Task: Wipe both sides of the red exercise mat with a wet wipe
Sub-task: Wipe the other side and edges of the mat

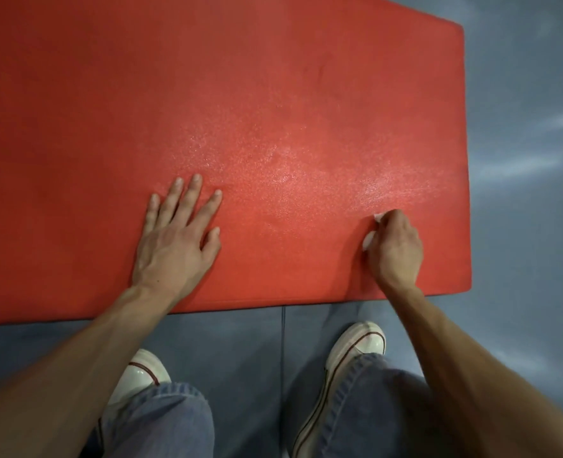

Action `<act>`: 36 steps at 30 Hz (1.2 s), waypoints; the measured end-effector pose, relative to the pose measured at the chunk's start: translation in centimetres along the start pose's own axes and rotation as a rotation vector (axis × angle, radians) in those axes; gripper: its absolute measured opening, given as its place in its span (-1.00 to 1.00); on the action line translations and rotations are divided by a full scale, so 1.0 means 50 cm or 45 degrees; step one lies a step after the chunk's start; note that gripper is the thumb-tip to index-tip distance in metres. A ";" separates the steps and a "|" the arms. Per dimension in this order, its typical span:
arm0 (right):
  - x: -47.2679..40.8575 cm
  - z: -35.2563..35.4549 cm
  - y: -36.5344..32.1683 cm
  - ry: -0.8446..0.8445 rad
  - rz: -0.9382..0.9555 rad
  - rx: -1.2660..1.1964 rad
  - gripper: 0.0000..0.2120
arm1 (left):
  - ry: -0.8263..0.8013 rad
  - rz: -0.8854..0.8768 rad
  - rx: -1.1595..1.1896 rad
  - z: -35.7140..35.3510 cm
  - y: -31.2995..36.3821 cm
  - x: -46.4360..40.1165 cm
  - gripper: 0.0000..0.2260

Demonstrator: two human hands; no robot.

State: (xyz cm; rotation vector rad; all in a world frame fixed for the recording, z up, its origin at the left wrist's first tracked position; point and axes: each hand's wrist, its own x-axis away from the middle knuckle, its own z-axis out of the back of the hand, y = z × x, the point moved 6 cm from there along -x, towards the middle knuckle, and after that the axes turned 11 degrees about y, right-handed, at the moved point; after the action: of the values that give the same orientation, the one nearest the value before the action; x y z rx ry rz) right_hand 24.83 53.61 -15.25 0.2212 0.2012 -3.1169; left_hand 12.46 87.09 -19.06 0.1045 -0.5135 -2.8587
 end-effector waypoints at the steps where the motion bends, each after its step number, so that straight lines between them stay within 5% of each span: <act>1: -0.001 -0.001 -0.015 0.023 -0.030 -0.009 -0.86 | 0.008 0.004 0.001 0.002 0.001 0.001 -0.45; 3: 0.046 -0.024 -0.120 -0.016 0.190 -0.133 -0.84 | 0.021 0.008 -0.002 0.003 0.001 -0.001 -0.45; 6: 0.161 -0.044 -0.293 -0.227 0.899 -0.201 -0.75 | 0.032 0.007 -0.008 0.003 0.004 0.000 -0.45; 9: 0.100 -0.036 -0.290 -0.354 1.294 -0.111 -0.76 | 0.041 0.006 -0.010 0.004 0.004 0.000 -0.45; 15: -0.226 0.064 -0.084 -0.286 1.095 0.302 -0.91 | 0.059 0.021 -0.033 0.007 0.013 -0.001 -0.45; 20: -0.185 0.039 -0.011 -0.420 0.958 0.314 -0.88 | 0.070 0.029 -0.065 0.005 0.019 -0.002 -0.44; 25: -0.082 -0.012 -0.056 -0.169 0.225 -0.110 -0.85 | 0.126 0.005 -0.050 0.007 0.022 -0.006 -0.46; 27: 0.003 -0.027 -0.155 -0.278 0.513 -0.278 -0.96 | 0.152 0.016 -0.058 0.014 0.023 -0.008 -0.47; 29: 0.100 -0.033 -0.239 -0.388 1.118 -0.283 -0.83 | 0.178 0.004 -0.055 0.019 0.030 -0.014 -0.48; 31: 0.120 -0.041 -0.247 -0.434 1.404 -0.270 -0.77 | 0.208 -0.009 -0.041 0.026 0.034 -0.020 -0.50; 33: 0.032 -0.054 -0.206 -0.343 1.292 -0.234 -0.75 | 0.234 -0.020 -0.031 0.029 0.034 -0.037 -0.52; 36: -0.182 -0.054 -0.069 -0.131 0.674 -0.101 -0.80 | 0.241 -0.061 -0.044 0.027 0.035 -0.068 -0.53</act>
State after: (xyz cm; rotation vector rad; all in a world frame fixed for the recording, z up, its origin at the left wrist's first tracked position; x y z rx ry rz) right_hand 34.15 57.38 -16.17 0.0920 0.2208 -2.5815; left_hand 15.97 86.76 -17.06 0.3822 -0.4289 -2.8626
